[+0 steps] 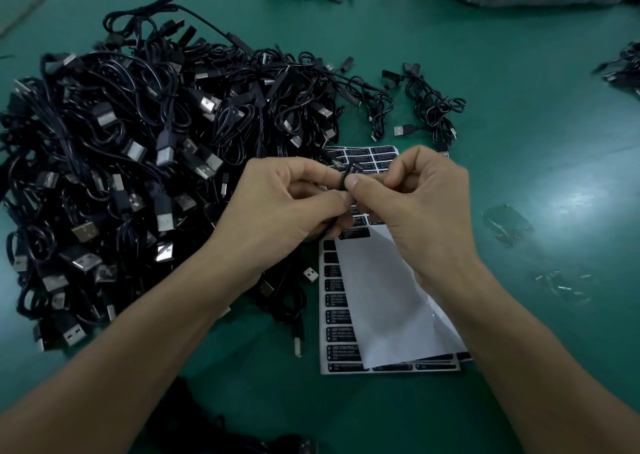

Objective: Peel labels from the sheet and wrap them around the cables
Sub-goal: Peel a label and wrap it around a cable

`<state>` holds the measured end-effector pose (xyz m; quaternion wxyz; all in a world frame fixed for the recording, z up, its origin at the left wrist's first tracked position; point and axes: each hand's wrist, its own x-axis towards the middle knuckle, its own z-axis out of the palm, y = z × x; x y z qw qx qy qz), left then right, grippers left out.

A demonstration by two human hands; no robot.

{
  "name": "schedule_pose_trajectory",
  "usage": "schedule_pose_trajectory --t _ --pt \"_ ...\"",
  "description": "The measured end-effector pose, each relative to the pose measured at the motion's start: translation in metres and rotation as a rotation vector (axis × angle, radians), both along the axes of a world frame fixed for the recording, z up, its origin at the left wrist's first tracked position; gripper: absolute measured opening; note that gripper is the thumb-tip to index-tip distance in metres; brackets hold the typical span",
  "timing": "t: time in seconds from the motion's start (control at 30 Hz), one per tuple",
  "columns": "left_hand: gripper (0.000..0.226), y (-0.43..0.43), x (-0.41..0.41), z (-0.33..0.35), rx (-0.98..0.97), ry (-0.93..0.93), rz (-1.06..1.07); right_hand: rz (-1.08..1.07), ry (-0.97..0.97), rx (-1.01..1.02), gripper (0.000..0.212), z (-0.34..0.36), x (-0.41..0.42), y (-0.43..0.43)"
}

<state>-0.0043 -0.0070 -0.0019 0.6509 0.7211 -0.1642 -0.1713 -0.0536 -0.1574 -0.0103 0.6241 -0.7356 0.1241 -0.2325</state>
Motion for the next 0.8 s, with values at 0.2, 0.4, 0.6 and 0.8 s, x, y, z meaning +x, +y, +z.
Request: schedule_pose_trajectory --t 0.2,0.4,0.6,0.8 --pt "0.008 -0.002 -0.002 -0.002 0.003 -0.037 0.024 0.011 0.008 -0.020 0.036 0.002 -0.001 -0.002" --pt "0.008 -0.002 -0.003 -0.004 0.009 -0.063 0.011 -0.025 -0.016 -0.166 0.044 0.001 -0.003 -0.005" --pt "0.006 -0.001 -0.002 -0.005 -0.034 -0.030 -0.002 0.002 -0.010 -0.184 0.039 -0.001 -0.001 -0.010" --pt "0.007 -0.001 -0.002 -0.005 -0.025 -0.019 -0.030 0.201 0.008 -0.063 0.024 -0.003 0.001 -0.012"
